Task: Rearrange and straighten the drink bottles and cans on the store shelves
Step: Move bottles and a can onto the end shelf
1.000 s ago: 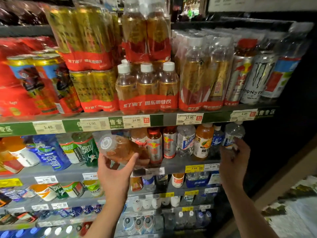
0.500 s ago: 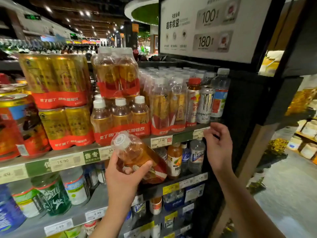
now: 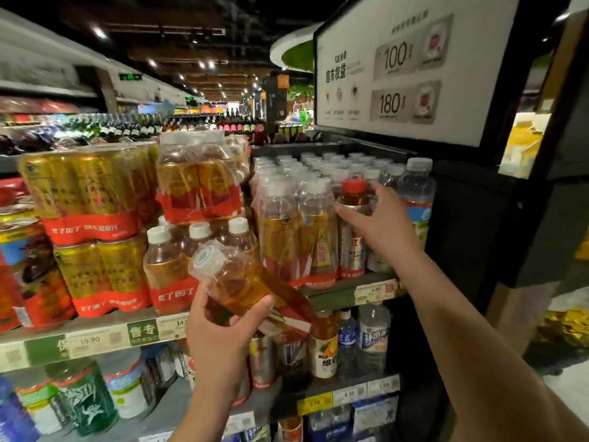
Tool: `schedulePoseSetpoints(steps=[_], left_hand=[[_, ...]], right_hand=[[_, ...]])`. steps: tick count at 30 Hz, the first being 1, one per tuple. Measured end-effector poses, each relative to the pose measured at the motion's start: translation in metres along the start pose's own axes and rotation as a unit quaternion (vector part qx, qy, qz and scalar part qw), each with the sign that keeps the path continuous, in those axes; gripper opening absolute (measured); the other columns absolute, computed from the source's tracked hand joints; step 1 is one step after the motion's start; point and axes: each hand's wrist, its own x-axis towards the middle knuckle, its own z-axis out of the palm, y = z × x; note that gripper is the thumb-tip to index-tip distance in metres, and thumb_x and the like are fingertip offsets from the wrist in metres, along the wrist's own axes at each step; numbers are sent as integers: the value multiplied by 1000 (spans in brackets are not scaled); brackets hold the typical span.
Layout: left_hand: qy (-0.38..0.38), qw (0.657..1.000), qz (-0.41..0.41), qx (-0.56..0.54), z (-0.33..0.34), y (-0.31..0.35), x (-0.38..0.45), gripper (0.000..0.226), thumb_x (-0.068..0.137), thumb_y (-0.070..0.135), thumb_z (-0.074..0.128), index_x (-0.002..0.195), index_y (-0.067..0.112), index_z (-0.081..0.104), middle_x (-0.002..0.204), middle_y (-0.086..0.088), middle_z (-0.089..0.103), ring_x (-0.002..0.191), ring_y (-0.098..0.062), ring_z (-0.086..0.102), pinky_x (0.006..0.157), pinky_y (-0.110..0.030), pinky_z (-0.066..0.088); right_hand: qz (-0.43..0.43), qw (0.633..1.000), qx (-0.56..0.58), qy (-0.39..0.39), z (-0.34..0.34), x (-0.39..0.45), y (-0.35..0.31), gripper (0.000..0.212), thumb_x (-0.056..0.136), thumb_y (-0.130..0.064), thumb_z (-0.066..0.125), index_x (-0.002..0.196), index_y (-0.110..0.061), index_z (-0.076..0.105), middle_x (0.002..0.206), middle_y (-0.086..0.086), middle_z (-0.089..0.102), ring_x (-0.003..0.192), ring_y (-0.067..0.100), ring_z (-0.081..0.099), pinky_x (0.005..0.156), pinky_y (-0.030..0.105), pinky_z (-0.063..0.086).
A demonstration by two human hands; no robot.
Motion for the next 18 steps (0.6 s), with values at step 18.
schedulePoseSetpoints(steps=[18], left_hand=[[-46, 999, -22, 11, -34, 6, -16, 60, 51, 28, 88, 107, 24, 68, 88, 10, 76, 80, -8, 72, 68, -16, 56]], right_hand=[[-30, 999, 17, -1, 1, -23, 2, 57, 76, -41, 81, 124, -34, 52, 100, -23, 56, 98, 5, 57, 88, 31, 47]])
